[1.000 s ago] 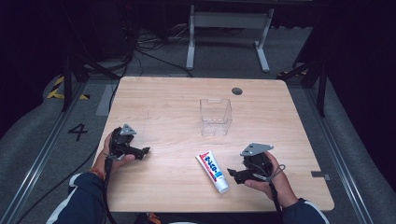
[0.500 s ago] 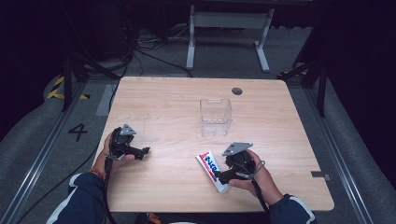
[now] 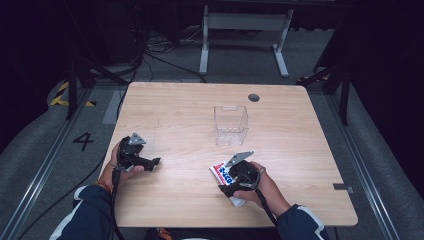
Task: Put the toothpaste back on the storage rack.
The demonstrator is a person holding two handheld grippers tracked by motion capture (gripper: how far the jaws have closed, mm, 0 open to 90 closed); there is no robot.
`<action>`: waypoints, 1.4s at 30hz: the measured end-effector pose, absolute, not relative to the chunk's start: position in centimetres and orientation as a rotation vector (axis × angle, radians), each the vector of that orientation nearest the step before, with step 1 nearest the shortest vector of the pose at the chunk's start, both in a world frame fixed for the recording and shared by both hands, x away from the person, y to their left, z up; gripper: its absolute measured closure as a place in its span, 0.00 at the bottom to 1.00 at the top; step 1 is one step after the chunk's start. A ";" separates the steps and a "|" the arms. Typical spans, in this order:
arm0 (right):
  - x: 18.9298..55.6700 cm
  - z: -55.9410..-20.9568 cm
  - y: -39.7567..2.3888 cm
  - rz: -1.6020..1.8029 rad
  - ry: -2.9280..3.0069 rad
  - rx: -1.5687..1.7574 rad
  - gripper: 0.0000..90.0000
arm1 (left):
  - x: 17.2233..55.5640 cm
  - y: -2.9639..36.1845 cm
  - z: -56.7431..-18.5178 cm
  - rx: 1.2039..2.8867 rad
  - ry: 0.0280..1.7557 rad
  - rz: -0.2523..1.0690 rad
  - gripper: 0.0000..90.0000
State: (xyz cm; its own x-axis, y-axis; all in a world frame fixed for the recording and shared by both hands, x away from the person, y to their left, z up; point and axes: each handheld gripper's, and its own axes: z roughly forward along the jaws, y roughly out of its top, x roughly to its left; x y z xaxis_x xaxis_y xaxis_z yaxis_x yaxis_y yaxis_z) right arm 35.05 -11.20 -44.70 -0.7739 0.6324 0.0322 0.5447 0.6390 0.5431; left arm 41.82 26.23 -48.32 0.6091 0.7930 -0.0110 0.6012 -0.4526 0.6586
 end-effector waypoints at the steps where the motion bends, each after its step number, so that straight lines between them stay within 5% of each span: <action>1: 35.2 -44.8 -11.1 0.807 2.705 0.982 0.28 | 41.8 26.2 -48.3 2.207 1.093 0.397 0.00; 12: 36.8 -45.8 -9.7 0.666 2.747 0.951 0.26 | 41.8 26.2 -48.3 2.206 1.095 0.397 0.00; 20: 36.7 -45.4 -9.5 0.678 2.764 0.901 0.52 | 41.8 26.2 -48.3 2.207 1.098 0.402 0.00; 32: 36.9 -44.8 -10.2 0.724 2.791 0.873 0.69 | 41.8 26.2 -48.3 2.207 1.099 0.401 0.00; 42: 36.8 -44.1 -11.1 0.763 2.799 0.864 0.73 | 41.8 26.2 -48.3 2.207 1.099 0.401 0.00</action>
State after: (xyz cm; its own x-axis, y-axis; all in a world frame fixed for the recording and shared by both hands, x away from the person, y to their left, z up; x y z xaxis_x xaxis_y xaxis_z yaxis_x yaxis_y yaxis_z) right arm 36.85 -11.12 -44.14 -0.8312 0.5547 0.0375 0.4970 0.7112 0.4971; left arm 41.80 26.21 -48.31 0.6052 0.7960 -0.0087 0.6031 -0.4514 0.6577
